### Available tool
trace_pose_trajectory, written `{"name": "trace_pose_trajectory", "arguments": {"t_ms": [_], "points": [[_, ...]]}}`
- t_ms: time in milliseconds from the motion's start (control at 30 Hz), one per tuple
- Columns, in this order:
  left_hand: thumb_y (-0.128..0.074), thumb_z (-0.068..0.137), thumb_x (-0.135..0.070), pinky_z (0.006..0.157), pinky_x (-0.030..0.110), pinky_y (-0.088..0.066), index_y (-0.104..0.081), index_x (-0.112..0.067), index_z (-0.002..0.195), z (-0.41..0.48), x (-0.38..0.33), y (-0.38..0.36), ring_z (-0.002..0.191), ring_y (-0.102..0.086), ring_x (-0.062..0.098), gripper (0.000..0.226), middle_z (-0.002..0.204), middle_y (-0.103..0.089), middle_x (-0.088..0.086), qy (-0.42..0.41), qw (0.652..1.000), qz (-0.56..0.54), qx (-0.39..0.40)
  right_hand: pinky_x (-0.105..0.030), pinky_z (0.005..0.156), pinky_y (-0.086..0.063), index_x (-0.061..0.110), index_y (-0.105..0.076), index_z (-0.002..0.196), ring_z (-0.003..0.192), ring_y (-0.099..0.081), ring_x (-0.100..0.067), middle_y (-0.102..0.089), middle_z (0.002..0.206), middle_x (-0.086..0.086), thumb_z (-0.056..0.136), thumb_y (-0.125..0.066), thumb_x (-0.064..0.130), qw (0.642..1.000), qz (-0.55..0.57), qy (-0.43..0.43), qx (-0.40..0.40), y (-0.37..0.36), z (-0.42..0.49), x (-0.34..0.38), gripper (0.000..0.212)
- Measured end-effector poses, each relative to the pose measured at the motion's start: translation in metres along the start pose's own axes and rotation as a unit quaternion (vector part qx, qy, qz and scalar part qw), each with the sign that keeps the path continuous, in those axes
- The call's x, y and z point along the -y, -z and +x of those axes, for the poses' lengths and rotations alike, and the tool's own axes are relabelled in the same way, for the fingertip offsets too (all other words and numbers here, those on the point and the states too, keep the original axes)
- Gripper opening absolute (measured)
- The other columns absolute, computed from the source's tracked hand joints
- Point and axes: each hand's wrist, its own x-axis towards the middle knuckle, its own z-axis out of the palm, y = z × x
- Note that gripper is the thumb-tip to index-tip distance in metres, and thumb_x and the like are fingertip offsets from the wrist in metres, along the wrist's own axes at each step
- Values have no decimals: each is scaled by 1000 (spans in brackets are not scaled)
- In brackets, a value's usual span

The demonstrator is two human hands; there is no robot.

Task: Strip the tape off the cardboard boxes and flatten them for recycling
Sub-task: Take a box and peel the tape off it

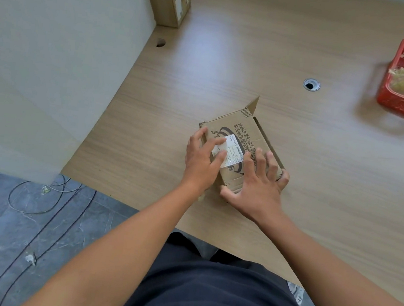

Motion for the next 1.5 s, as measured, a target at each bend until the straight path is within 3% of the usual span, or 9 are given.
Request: {"name": "trace_pose_trajectory", "arguments": {"t_ms": [133,300,467,633,833,1067,1200,1333,1500], "points": [[-64,97,-42,119,46,-28,-69,-37,121,12,-2,1,142,-24,23,25,151,-36,-2,-37,998,54,-9,-64,116,-8,26,-24,155,152,6,-23,-9,165,-1,67,-36,88,1000,9,-2,-4,-1,2,0,109],[-65,91,-53,123,42,-18,-62,-40,135,6,12,22,148,-18,21,46,158,-26,-2,-76,991,67,92,-57,121,-6,29,-24,158,154,5,-19,-9,167,4,63,-37,97,999,44,19,-8,3,-2,-12,117],[-83,83,-19,115,39,-40,-71,-13,121,-13,22,41,139,-42,19,40,143,-46,9,-172,984,-16,53,-59,118,-16,27,-41,153,153,-10,-26,-24,163,-3,62,-46,88,997,67,28,-27,18,-4,-13,110],[-87,79,-17,114,28,-40,-71,-9,121,-10,-2,53,136,-49,21,45,143,-53,7,-216,976,1,6,-56,109,-34,33,-49,148,144,-26,-28,-35,155,1,64,-52,78,989,142,25,-15,41,2,-12,96],[-84,81,-9,108,31,-48,-78,-5,109,6,-31,66,122,-61,20,29,122,-70,7,-188,981,-36,2,-31,114,-28,32,-47,151,133,-33,-19,-38,144,9,68,-58,71,943,326,-60,25,54,-1,5,92],[-78,87,-7,88,31,-54,-78,-6,90,33,-54,88,100,-67,17,4,106,-72,1,-228,972,-12,47,-31,113,-30,47,-46,148,132,-35,-15,-41,135,13,66,-59,73,914,385,-127,21,68,-5,29,87],[-68,93,0,68,40,-55,-66,1,86,40,-55,88,84,-67,27,7,98,-70,10,-307,949,62,47,-26,104,-30,54,-46,144,125,-33,-14,-40,128,20,64,-61,74,910,381,-164,-1,60,-7,42,83],[-60,98,0,68,49,-56,-66,3,98,46,-44,83,88,-68,33,7,104,-68,12,-271,960,44,60,-30,100,-35,61,-41,142,117,-30,-14,-37,125,25,65,-61,76,921,335,-194,-34,52,-5,56,81],[-56,99,0,89,22,-44,-65,-1,102,45,-17,81,110,-63,24,10,110,-67,10,-196,977,-19,85,-45,96,-46,63,-35,142,124,-30,-20,-35,137,21,61,-55,84,952,216,-217,-27,53,4,68,87]]}}
